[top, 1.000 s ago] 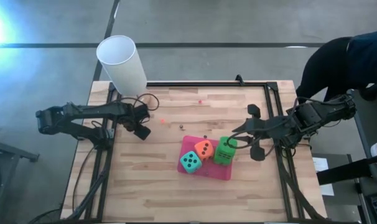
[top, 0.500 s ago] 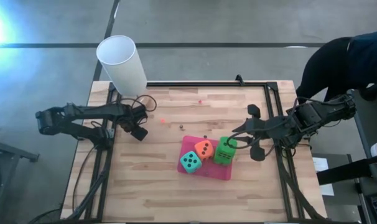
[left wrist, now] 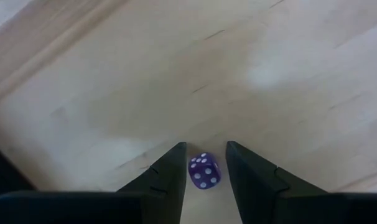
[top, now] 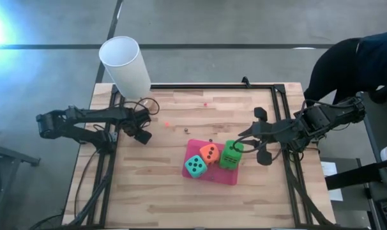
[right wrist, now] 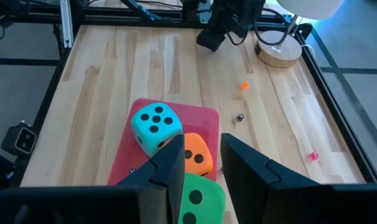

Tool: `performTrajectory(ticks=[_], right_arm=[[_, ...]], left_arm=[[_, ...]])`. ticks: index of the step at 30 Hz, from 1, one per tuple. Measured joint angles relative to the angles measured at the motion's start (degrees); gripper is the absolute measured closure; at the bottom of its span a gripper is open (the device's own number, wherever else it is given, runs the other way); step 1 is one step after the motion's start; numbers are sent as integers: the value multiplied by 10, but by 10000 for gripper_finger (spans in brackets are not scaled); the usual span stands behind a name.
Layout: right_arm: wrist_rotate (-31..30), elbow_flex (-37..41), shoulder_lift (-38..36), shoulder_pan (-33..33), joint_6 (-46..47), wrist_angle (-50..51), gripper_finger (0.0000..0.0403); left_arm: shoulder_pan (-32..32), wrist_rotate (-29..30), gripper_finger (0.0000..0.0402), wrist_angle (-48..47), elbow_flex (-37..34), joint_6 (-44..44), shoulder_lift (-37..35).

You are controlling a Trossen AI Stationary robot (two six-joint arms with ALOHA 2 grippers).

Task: Pick & Place Dice
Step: Put the small violet dice into the pink bin

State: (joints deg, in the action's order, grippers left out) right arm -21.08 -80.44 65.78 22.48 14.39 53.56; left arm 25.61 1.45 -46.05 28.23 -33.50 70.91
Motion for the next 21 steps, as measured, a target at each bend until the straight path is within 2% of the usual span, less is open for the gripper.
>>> performTrajectory(ticks=[6,13,21], right_arm=[[0,0,0,0,2,-1,301],[0,0,0,0,1,-1,310],[0,0,0,0,1,-1,301]], left_arm=[[0,-4,281,-3,0,-46,0],[0,-10,282,-5,0,-139,0],[0,-12,283,-8,0,-165,0]])
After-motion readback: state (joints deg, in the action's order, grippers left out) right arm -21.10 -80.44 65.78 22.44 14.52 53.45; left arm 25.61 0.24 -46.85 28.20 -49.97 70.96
